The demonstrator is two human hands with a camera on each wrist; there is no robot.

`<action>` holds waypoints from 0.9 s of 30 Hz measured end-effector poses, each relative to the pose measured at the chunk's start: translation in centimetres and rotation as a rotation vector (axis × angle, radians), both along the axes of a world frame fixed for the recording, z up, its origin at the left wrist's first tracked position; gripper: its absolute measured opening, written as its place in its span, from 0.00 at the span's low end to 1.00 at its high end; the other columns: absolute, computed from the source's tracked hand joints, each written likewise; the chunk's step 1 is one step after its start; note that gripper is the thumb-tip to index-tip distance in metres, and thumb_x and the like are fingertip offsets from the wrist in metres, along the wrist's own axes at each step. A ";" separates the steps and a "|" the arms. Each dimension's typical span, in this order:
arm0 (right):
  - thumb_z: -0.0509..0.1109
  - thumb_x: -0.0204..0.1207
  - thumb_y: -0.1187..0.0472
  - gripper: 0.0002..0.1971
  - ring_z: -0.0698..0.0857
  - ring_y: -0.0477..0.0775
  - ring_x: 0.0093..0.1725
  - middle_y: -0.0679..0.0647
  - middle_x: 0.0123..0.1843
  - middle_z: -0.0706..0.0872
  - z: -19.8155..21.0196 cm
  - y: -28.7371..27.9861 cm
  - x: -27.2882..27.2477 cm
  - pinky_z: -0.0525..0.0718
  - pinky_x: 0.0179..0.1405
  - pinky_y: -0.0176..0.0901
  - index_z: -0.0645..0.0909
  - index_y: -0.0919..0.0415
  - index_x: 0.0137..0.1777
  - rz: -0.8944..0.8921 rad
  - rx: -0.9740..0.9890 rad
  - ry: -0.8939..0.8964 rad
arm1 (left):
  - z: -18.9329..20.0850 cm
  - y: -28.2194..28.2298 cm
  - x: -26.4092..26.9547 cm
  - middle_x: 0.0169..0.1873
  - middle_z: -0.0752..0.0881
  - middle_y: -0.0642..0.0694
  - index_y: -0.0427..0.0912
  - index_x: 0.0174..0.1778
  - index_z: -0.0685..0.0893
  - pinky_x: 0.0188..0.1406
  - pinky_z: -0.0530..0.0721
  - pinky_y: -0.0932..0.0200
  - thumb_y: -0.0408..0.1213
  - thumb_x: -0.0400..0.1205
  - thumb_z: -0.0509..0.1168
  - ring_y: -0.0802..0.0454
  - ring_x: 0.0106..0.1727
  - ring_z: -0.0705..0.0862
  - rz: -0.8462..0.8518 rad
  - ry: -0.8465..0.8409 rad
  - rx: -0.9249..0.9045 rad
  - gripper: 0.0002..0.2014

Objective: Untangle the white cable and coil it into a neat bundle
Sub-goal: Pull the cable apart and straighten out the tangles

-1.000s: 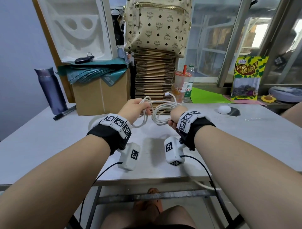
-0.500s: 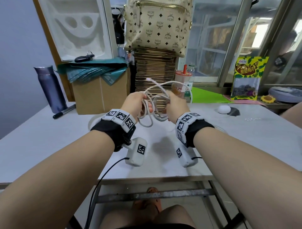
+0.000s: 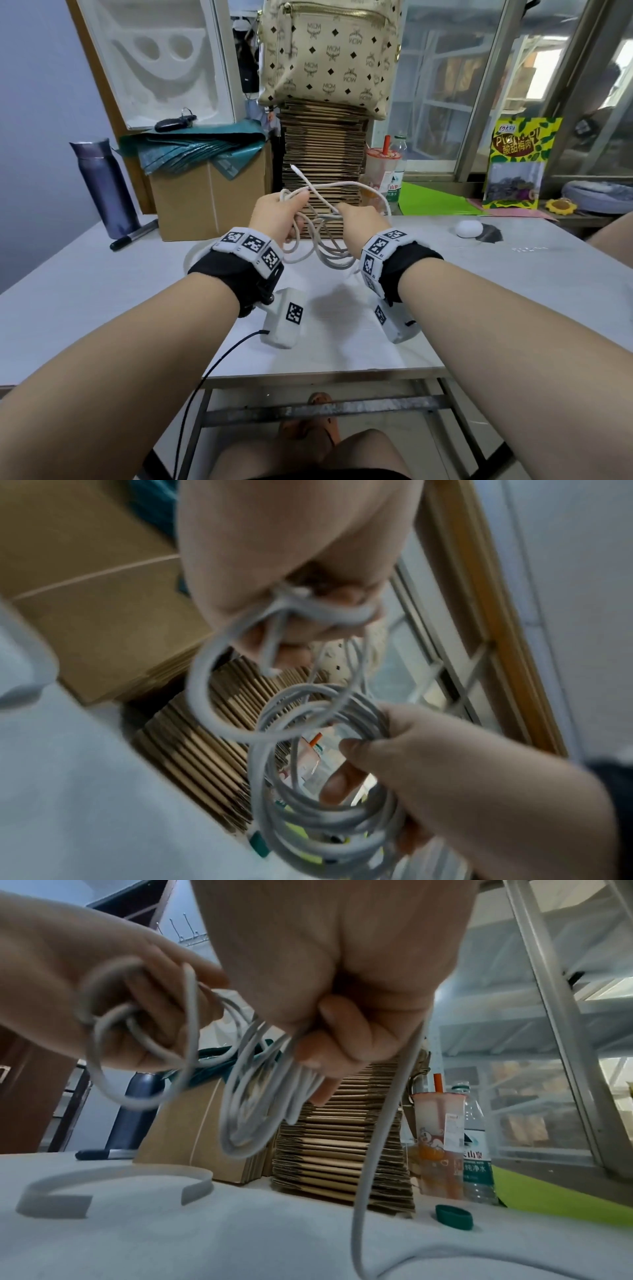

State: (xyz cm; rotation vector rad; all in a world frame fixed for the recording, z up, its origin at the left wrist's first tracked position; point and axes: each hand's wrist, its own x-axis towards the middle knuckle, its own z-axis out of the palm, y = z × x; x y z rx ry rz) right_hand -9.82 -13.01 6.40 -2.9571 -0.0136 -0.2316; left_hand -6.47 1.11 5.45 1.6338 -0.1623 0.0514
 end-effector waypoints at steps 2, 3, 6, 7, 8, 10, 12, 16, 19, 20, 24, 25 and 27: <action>0.50 0.81 0.72 0.21 0.81 0.64 0.49 0.64 0.56 0.83 0.0 -0.1 0.2 0.75 0.41 0.46 0.72 0.60 0.71 -0.012 0.007 0.013 | -0.1 0.0 0.0 0.27 0.82 0.44 0.42 0.36 0.83 0.31 0.80 0.55 0.44 0.80 0.64 0.45 0.27 0.79 0.152 -0.097 0.203 0.11; 0.50 0.81 0.72 0.21 0.81 0.63 0.47 0.63 0.54 0.83 -0.1 -0.1 0.3 0.75 0.42 0.45 0.73 0.60 0.70 -0.013 0.010 0.018 | -0.2 0.1 -0.1 0.31 0.84 0.44 0.43 0.43 0.84 0.34 0.84 0.53 0.42 0.80 0.63 0.44 0.30 0.82 0.200 -0.126 0.234 0.08; 0.49 0.81 0.72 0.22 0.82 0.64 0.52 0.63 0.55 0.84 -0.4 -0.2 0.6 0.75 0.42 0.45 0.75 0.60 0.70 -0.017 0.009 0.033 | -0.3 0.5 -0.1 0.40 0.84 0.47 0.49 0.61 0.79 0.36 0.88 0.54 0.36 0.83 0.59 0.46 0.34 0.86 0.278 -0.153 0.236 0.12; 0.49 0.81 0.72 0.22 0.82 0.63 0.50 0.62 0.53 0.83 -0.4 -0.3 0.6 0.74 0.42 0.45 0.74 0.60 0.70 -0.022 0.005 0.034 | -0.3 0.6 -0.1 0.39 0.84 0.46 0.47 0.57 0.81 0.39 0.89 0.52 0.36 0.83 0.57 0.45 0.35 0.86 0.289 -0.158 0.254 0.10; 0.49 0.81 0.73 0.22 0.80 0.62 0.47 0.60 0.50 0.81 -0.4 -0.4 0.6 0.74 0.42 0.45 0.74 0.60 0.71 -0.021 -0.004 0.034 | -0.4 0.6 0.0 0.40 0.84 0.44 0.46 0.49 0.83 0.41 0.88 0.53 0.37 0.84 0.56 0.43 0.36 0.86 0.305 -0.165 0.281 0.10; 0.49 0.81 0.73 0.21 0.80 0.62 0.47 0.61 0.49 0.81 -0.4 -0.4 0.4 0.74 0.43 0.46 0.74 0.62 0.70 0.003 -0.053 0.049 | -0.4 0.7 0.2 0.49 0.80 0.42 0.43 0.38 0.84 0.42 0.83 0.55 0.41 0.85 0.55 0.43 0.35 0.83 0.353 -0.155 0.300 0.15; 0.49 0.81 0.73 0.21 0.83 0.65 0.55 0.65 0.56 0.84 -0.7 -0.3 0.2 0.76 0.46 0.48 0.73 0.62 0.70 0.043 -0.125 0.070 | -0.5 0.8 0.5 0.52 0.73 0.45 0.40 0.35 0.85 0.45 0.80 0.56 0.43 0.85 0.55 0.48 0.31 0.79 0.382 -0.094 0.262 0.19; 0.49 0.81 0.73 0.22 0.84 0.63 0.54 0.64 0.57 0.85 -1.0 -0.1 -0.1 0.76 0.43 0.47 0.72 0.61 0.72 0.087 -0.195 0.085 | -0.6 1.5 0.9 0.26 0.81 0.47 0.43 0.24 0.79 0.44 0.80 0.53 0.47 0.86 0.53 0.42 0.35 0.81 0.342 0.016 0.171 0.25; 0.49 0.78 0.76 0.26 0.81 0.61 0.45 0.64 0.54 0.85 -1.0 -0.2 -0.1 0.76 0.40 0.47 0.70 0.59 0.74 0.098 -0.165 0.067 | -0.1 1.8 0.8 0.19 0.81 0.46 0.38 0.29 0.74 0.26 0.85 0.61 0.50 0.88 0.50 0.47 0.27 0.80 0.283 0.190 -0.004 0.26; 0.49 0.78 0.77 0.27 0.79 0.61 0.42 0.64 0.53 0.85 -1.0 -0.3 -0.1 0.76 0.39 0.47 0.69 0.58 0.74 0.104 -0.152 0.065 | 0.0 1.9 0.8 0.21 0.80 0.44 0.37 0.30 0.72 0.17 0.80 0.65 0.50 0.88 0.49 0.49 0.26 0.79 0.252 0.270 -0.048 0.25; 0.50 0.77 0.78 0.30 0.82 0.62 0.45 0.63 0.49 0.84 -1.0 -0.5 -0.5 0.76 0.39 0.46 0.67 0.54 0.76 0.169 -0.147 0.055 | 0.2 2.4 0.7 0.13 0.76 0.45 0.37 0.28 0.70 0.26 0.76 0.56 0.43 0.89 0.49 0.52 0.08 0.74 0.121 0.408 -0.051 0.24; 0.50 0.76 0.78 0.31 0.83 0.63 0.48 0.63 0.51 0.85 -0.9 -0.5 -0.8 0.75 0.39 0.46 0.67 0.53 0.77 0.187 -0.162 0.045 | 0.3 2.4 0.6 0.09 0.75 0.46 0.36 0.27 0.71 0.28 0.74 0.55 0.39 0.89 0.49 0.51 0.06 0.72 0.084 0.416 -0.016 0.23; 0.51 0.76 0.78 0.32 0.83 0.63 0.54 0.62 0.56 0.85 -0.9 -0.3 -1.1 0.73 0.41 0.45 0.65 0.52 0.78 0.234 -0.200 0.018 | 0.8 2.2 -0.3 0.12 0.78 0.47 0.36 0.31 0.76 0.29 0.71 0.56 0.35 0.89 0.49 0.50 0.11 0.72 0.035 0.472 0.078 0.21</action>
